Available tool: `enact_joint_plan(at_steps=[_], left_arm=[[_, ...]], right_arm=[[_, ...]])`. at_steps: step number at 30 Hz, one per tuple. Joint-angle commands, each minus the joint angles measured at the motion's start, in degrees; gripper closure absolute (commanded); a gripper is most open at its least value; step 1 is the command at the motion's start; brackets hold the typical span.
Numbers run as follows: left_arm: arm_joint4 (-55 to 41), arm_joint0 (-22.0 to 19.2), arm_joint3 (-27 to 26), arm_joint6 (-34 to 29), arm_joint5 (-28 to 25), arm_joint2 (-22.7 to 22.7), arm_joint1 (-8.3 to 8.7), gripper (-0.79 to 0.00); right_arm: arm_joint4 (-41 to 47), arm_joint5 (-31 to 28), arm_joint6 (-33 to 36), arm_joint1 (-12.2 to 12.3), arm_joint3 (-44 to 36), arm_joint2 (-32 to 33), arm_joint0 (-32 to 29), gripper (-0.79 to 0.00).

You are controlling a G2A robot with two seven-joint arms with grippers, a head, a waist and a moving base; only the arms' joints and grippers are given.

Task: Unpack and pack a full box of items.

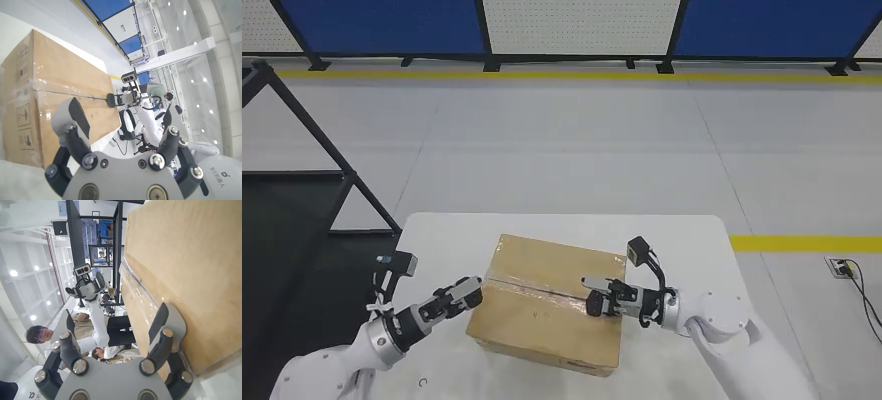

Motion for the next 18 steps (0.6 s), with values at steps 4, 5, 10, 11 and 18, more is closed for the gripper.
enact_joint_plan(at_steps=[4,5,10,11,18], left_arm=[[-0.88,0.4,0.84,0.83,-0.29,-1.11,0.28,-0.785],[-1.11,0.56,1.0,1.09,-0.35,-1.43,0.33,-0.785],[-2.7,1.7,2.1,1.78,-0.63,-3.65,0.66,-0.785],[-3.0,1.97,2.25,1.83,-0.74,-4.12,0.73,-0.785],[-5.06,4.2,3.62,2.57,-1.55,-7.02,1.13,-0.785]], right_arm=[[1.24,-0.6,0.41,-0.72,2.06,-1.74,1.83,-0.785],[1.36,-0.72,0.48,-0.9,2.5,-2.22,2.27,-0.785],[2.13,-1.51,0.96,-1.95,4.66,-4.89,4.55,-0.785],[2.25,-1.64,0.89,-2.17,5.15,-5.38,5.03,-0.785],[4.02,-2.59,1.07,-3.98,8.84,-8.99,8.36,-0.785]])
